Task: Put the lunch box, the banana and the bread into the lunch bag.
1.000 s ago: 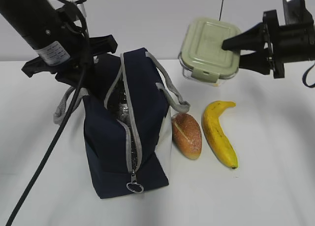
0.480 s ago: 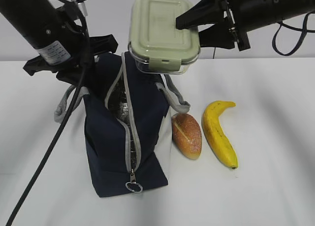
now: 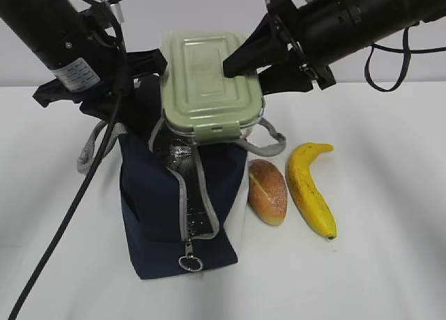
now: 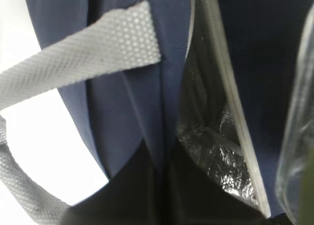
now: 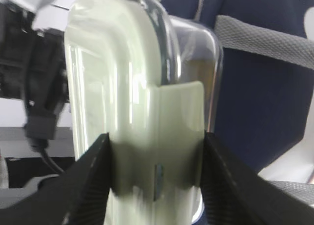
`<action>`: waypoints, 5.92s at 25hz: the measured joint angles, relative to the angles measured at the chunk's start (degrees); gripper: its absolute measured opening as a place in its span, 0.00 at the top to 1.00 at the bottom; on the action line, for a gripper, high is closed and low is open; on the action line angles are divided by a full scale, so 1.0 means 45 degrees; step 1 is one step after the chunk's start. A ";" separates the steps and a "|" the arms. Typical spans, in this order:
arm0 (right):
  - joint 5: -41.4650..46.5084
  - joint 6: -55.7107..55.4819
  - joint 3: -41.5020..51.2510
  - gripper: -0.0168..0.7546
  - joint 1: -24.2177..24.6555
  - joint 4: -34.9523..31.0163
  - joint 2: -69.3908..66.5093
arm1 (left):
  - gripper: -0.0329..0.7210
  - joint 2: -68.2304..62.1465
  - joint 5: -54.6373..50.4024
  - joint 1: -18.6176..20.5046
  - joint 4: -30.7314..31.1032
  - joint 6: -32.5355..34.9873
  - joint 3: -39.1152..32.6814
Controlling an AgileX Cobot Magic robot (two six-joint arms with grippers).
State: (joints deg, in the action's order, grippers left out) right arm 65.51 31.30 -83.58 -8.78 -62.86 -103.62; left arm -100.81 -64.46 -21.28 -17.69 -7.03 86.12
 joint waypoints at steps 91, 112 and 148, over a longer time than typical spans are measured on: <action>0.0938 -0.4420 -0.5714 0.22 -0.2728 0.6365 -0.4180 | 0.96 0.0000 -0.0324 0.0000 0.0082 0.0769 0.0000; 0.1209 -0.9020 -0.2788 0.22 -0.2705 1.5200 -0.0315 | 0.96 0.0000 -0.0409 0.0000 0.0508 0.0769 0.0000; -0.1804 -0.8358 0.0056 0.45 -0.2705 1.5031 -0.3641 | 0.96 0.0000 -0.0489 0.0000 0.0815 0.0769 0.0000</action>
State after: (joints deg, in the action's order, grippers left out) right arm 57.39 -6.31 -83.32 -20.95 4.78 -120.00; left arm -100.81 -66.66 -21.28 -14.02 -3.57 86.12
